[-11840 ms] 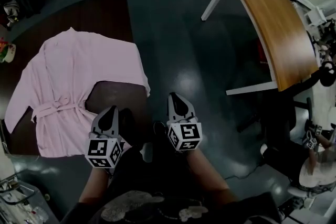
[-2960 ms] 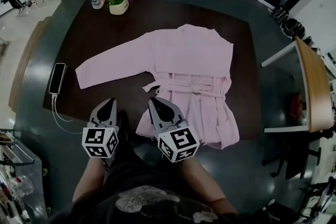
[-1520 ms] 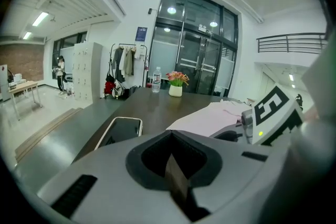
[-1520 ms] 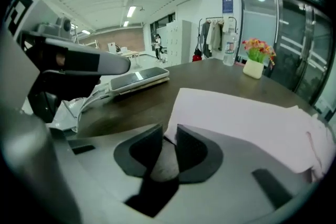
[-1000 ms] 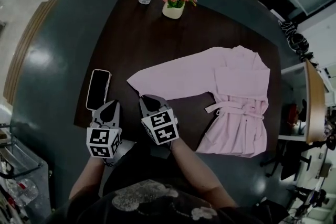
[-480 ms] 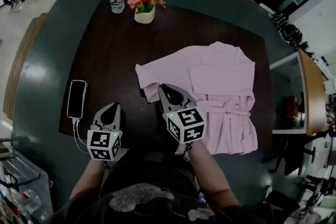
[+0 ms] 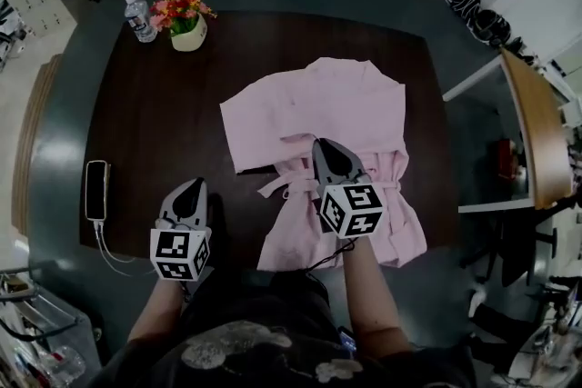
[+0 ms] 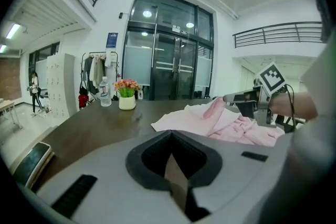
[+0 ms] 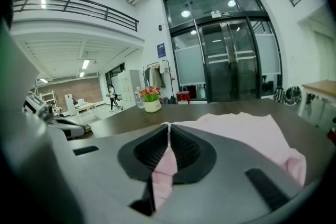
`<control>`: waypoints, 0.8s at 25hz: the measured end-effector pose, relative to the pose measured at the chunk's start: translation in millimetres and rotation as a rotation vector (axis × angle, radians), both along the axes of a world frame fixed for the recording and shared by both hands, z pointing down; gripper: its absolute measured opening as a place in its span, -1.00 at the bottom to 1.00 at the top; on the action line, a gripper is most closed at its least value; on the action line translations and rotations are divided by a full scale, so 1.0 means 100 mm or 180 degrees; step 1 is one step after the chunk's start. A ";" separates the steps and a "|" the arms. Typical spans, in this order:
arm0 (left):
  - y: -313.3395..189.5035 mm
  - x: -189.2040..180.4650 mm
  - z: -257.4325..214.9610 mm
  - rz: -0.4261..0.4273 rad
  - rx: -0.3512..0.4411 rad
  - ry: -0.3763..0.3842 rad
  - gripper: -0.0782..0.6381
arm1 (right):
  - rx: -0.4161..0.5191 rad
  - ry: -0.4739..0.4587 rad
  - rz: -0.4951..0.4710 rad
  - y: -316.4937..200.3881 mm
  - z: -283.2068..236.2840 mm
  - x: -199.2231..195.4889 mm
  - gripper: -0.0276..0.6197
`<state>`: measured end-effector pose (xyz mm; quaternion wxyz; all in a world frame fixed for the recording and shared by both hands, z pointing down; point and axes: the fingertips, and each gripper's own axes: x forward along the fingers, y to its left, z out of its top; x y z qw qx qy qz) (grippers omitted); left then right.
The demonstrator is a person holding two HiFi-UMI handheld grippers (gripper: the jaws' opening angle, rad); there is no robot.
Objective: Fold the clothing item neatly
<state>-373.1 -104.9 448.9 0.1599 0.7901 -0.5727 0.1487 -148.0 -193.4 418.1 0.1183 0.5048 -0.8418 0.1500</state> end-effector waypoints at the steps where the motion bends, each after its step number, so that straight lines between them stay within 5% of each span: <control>1: -0.01 0.10 -0.02 0.0007 0.0010 -0.0002 -0.76 | -0.0058 0.0034 0.0039 -0.02 0.09 0.15 -0.89; 6: -0.02 0.54 -0.05 0.0028 0.0006 -0.0014 -0.76 | -0.0234 0.0037 -0.0015 -0.05 0.39 0.60 -0.89; 13: -0.10 1.31 -0.09 0.0210 0.0053 -0.0077 -0.76 | -0.0021 -0.0224 -0.0151 -0.20 0.13 1.03 -0.89; 20: -0.20 1.85 -0.25 0.0293 0.0175 -0.0156 -0.76 | 0.0156 -0.0167 0.0223 -0.44 -0.01 1.99 -0.89</control>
